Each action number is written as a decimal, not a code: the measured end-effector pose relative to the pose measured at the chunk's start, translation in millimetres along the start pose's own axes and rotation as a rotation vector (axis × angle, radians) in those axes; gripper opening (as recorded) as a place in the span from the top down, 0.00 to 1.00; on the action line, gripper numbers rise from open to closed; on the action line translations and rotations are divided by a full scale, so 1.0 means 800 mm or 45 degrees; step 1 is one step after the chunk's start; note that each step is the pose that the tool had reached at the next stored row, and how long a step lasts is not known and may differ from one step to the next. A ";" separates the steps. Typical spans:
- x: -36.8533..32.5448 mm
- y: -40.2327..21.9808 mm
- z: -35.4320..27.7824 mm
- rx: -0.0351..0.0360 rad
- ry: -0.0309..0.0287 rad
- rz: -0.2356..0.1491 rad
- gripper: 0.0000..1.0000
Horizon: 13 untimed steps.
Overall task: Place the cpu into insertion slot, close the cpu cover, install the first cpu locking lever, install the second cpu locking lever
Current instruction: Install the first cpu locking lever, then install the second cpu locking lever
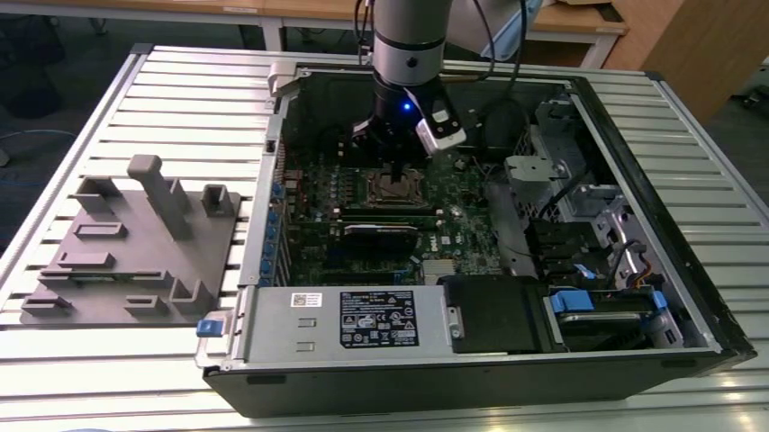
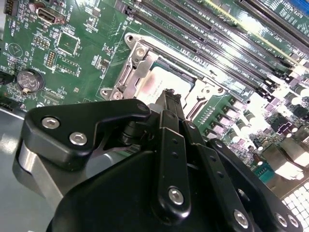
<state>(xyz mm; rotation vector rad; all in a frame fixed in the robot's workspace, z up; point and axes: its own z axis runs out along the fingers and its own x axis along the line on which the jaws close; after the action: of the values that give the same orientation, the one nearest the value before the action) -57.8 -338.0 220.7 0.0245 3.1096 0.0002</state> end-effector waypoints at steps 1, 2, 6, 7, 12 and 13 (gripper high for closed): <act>0.0000 0.0000 0.0000 0.0000 0.0000 0.000 0.89; 0.0000 0.0000 -0.0001 0.0001 0.0001 0.000 0.89; 0.0000 -0.0001 -0.0002 0.0009 0.0002 0.017 0.89; 0.0000 -0.0001 -0.0002 0.0009 0.0002 0.018 0.89; 0.0000 0.0000 -0.0001 0.0012 0.0002 0.029 0.89; 0.0000 0.0000 -0.0002 0.0011 0.0002 0.029 0.89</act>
<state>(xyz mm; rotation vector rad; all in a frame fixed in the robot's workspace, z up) -57.8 -338.0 220.9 0.0599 3.1093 -0.0006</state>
